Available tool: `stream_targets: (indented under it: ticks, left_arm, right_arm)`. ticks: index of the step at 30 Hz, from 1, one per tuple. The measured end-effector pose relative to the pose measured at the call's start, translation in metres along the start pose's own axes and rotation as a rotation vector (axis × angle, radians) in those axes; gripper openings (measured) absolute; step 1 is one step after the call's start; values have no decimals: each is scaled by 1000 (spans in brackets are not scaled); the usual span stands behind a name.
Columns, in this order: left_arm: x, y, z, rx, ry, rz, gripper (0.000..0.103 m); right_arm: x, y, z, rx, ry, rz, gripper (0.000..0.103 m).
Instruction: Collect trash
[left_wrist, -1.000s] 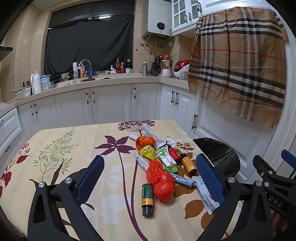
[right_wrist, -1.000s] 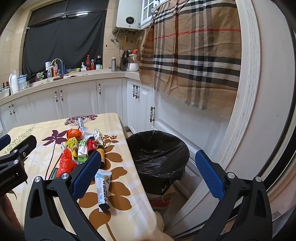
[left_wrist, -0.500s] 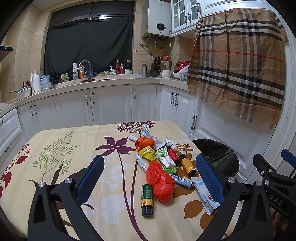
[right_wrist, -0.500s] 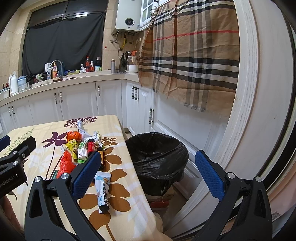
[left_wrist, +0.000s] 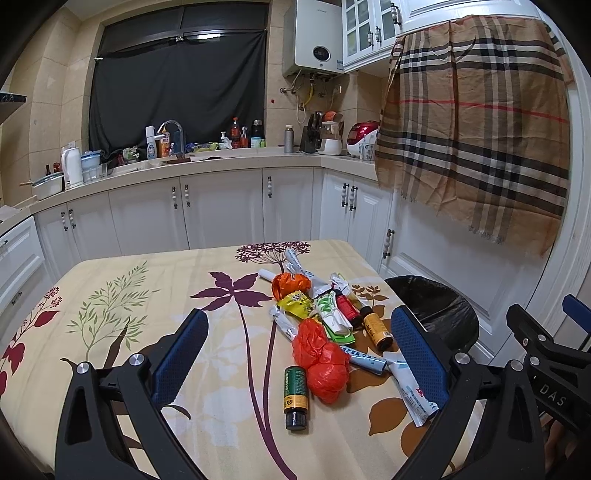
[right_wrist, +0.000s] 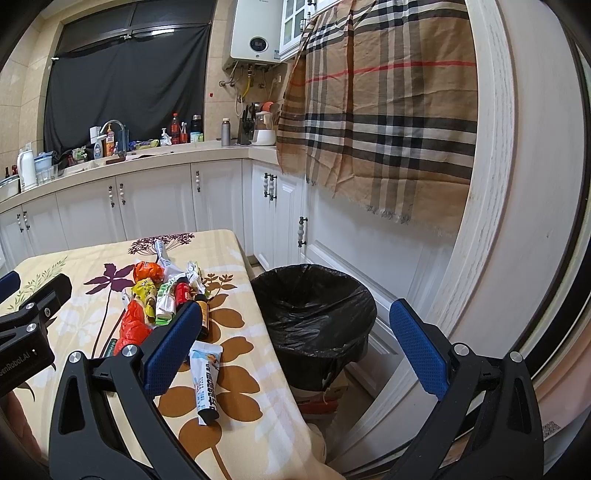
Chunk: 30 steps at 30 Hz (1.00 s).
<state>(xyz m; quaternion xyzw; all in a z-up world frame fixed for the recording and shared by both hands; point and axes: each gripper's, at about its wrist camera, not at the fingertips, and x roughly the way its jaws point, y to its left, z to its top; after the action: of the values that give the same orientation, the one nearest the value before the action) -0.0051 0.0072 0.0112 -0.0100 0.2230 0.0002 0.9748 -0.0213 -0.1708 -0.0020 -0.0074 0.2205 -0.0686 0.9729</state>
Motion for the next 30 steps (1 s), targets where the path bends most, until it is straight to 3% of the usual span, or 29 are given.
stream_targets:
  ticks: [30]
  left_arm:
    - [1,0,-5,3,5,0,96]
  right_arm:
    - [-2,-2,1,3,-4,1,99]
